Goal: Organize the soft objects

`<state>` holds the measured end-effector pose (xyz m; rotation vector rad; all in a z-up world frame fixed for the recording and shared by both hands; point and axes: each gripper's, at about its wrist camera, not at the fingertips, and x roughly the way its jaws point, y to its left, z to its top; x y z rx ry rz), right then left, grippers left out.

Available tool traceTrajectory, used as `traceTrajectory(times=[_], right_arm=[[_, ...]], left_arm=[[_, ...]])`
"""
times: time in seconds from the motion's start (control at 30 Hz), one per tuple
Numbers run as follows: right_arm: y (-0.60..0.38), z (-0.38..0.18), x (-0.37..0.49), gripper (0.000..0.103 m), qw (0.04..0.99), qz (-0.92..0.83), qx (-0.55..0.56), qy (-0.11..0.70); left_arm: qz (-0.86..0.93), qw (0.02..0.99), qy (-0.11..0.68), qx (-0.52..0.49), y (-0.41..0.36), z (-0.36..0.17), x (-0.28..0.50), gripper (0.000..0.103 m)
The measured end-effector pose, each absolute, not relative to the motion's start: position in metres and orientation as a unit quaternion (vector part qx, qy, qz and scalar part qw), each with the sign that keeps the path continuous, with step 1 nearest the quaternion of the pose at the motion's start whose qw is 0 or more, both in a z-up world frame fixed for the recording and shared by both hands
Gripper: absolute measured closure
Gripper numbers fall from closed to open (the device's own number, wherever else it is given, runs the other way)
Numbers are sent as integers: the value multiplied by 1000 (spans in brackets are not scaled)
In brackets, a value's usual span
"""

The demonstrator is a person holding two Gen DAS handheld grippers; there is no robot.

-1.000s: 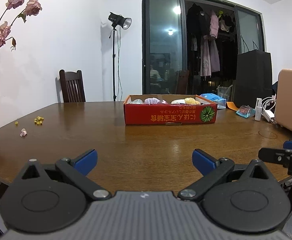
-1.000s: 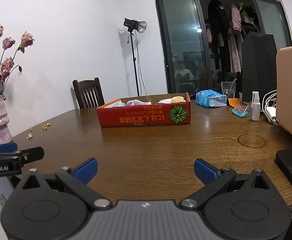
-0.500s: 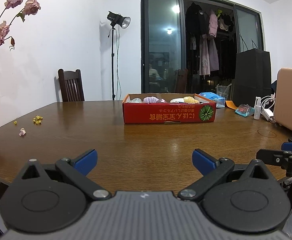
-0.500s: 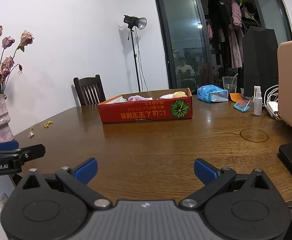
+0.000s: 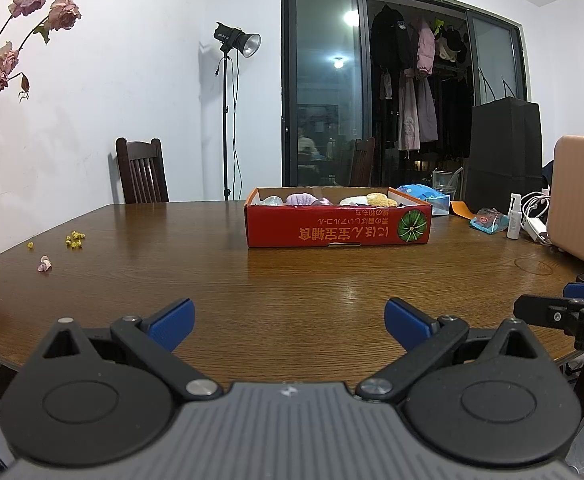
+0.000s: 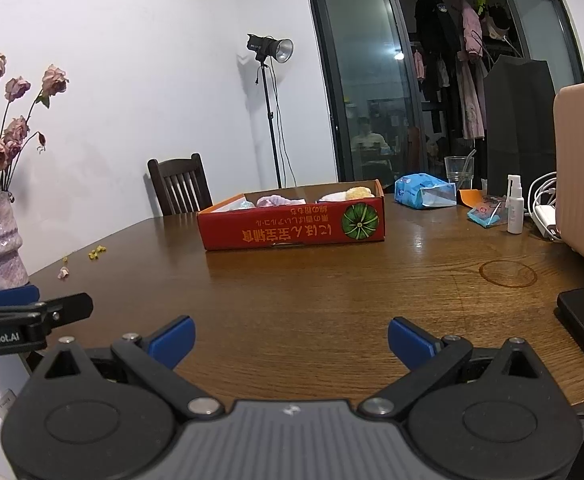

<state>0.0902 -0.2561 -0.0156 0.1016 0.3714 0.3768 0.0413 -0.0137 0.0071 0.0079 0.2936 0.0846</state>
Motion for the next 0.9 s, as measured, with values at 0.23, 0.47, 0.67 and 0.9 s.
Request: traceTrajectory(times=[0.23, 0.47, 0.67, 0.9], right_arm=[[-256, -15, 89, 0, 963, 187, 52, 185], [-257, -16, 89, 0, 964, 185, 53, 184], [-256, -15, 89, 0, 964, 185, 53, 182], [-256, -15, 88, 0, 965, 185, 51, 177]], left_arm=[[42, 988, 146, 4, -14, 7, 41, 0], [42, 989, 145, 5, -14, 7, 41, 0], [40, 989, 140, 7, -14, 9, 40, 0], [41, 991, 128, 9, -15, 10, 36, 0]])
